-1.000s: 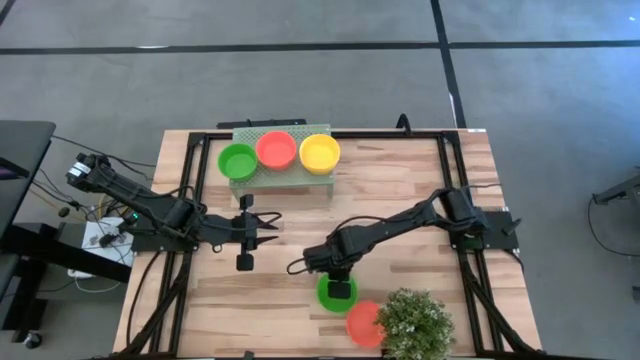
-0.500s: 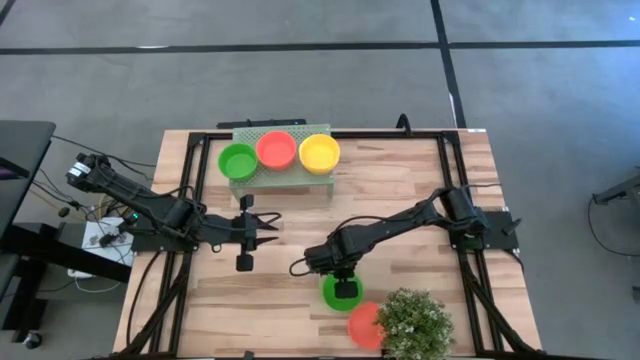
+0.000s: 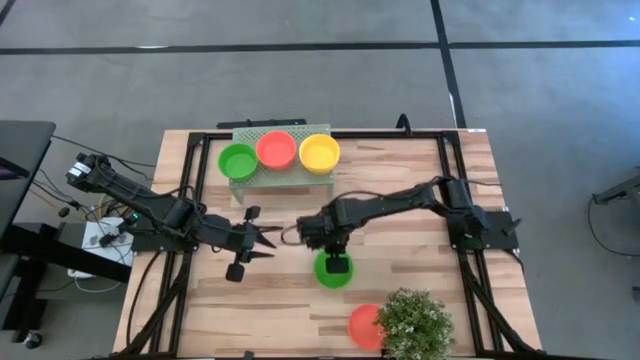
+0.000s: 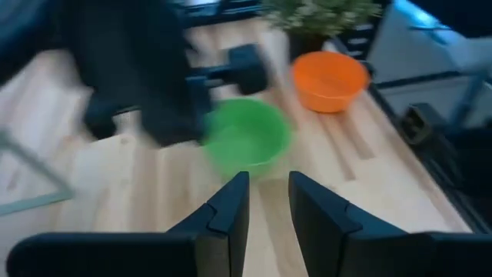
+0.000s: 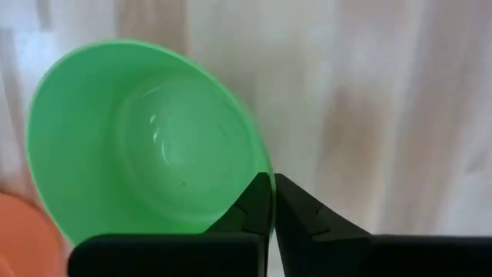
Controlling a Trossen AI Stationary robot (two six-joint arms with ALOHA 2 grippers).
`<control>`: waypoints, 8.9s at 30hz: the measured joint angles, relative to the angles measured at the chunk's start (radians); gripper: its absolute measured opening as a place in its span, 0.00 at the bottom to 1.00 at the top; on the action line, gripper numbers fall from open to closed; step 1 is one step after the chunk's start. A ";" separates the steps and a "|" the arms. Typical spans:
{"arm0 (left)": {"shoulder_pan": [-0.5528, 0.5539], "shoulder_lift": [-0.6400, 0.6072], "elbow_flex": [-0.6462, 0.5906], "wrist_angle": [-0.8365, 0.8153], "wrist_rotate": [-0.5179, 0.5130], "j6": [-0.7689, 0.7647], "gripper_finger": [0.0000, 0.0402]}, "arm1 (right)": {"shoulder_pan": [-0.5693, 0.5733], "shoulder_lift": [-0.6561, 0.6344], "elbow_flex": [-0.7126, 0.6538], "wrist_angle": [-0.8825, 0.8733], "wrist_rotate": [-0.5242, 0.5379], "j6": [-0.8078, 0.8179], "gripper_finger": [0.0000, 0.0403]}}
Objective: Pick & Place Mini bowls
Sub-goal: Stack the green bowl on the green bowl on the shelf, then stack the orange bowl on the orange bowl on the shelf
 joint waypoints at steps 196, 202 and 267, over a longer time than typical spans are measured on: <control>0.051 -0.053 -0.095 -0.042 -0.005 0.040 0.23 | 0.260 -0.269 -0.321 0.166 -0.083 0.451 0.16; 0.051 -0.053 -0.098 -0.026 -0.006 0.039 0.23 | 0.315 -0.254 -0.322 0.178 -0.081 0.425 0.16; 0.051 -0.051 -0.098 0.017 -0.009 0.040 0.23 | 0.299 -0.184 -0.312 0.292 -0.098 0.132 0.16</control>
